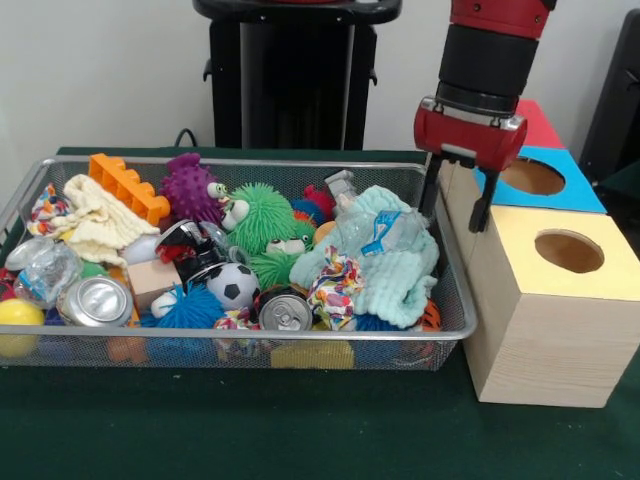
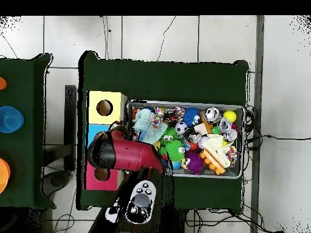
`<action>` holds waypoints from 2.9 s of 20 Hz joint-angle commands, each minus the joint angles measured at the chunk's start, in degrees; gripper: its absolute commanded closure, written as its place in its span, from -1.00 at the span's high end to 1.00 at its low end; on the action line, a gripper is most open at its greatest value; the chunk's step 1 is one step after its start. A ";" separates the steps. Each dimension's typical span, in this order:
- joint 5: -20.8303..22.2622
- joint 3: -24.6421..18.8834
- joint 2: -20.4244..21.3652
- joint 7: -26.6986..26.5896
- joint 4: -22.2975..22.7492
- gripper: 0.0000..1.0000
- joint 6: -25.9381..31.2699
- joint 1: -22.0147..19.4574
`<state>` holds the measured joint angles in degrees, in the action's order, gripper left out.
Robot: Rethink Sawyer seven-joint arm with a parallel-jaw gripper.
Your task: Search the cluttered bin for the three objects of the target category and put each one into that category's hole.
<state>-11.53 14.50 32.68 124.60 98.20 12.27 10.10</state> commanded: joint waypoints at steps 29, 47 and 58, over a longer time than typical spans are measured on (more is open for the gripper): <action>-3.02 -9.19 2.27 5.76 11.47 1.00 2.42 -11.03; -5.12 -15.22 -5.32 9.21 9.86 1.00 -8.82 -12.96; -3.92 -16.92 -5.39 8.28 10.23 1.00 -9.84 -14.57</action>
<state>-16.93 3.94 29.20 125.20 106.87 5.05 -2.74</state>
